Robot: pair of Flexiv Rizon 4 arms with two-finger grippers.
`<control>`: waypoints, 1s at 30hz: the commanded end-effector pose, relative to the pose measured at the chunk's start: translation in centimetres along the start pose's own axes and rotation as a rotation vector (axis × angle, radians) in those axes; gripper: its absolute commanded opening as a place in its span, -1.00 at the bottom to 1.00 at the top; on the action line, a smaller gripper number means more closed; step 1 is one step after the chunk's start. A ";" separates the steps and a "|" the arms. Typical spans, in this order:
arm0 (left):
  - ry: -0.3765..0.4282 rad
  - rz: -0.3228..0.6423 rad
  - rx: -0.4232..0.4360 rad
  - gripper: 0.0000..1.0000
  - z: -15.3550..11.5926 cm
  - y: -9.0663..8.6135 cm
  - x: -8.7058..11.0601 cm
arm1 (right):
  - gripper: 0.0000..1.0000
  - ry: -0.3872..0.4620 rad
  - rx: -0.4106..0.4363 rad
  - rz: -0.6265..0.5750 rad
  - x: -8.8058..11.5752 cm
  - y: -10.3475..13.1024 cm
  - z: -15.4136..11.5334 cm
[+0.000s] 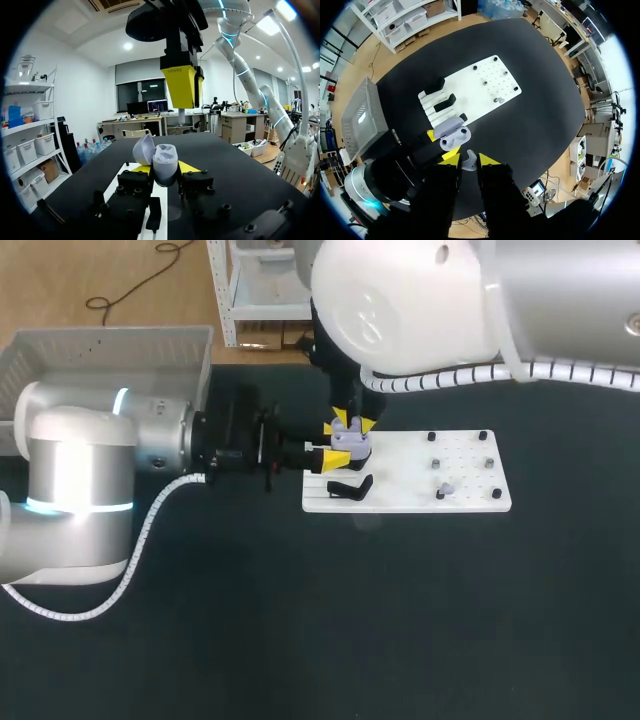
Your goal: Pick up each earbud case from the left stands, insert the matching earbuds, close the lid, and place the case in the box.
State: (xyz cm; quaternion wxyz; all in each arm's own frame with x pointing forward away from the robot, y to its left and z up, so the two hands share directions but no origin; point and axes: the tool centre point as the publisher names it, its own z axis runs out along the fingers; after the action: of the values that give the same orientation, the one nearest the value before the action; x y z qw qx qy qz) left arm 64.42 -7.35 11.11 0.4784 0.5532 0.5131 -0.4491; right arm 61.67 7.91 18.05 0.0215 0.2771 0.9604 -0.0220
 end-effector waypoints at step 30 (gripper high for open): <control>-0.004 -0.006 0.001 -1.00 -0.2 0.0 0.2 | -1.00 -0.007 0.108 0.164 -1.2 1.8 2.2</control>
State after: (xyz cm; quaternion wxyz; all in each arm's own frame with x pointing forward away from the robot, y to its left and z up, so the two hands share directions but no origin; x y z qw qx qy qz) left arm 64.42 -7.14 10.99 0.4777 0.5508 0.5141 -0.4518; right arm 63.61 8.60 15.84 0.0127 0.3548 0.9322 -0.0706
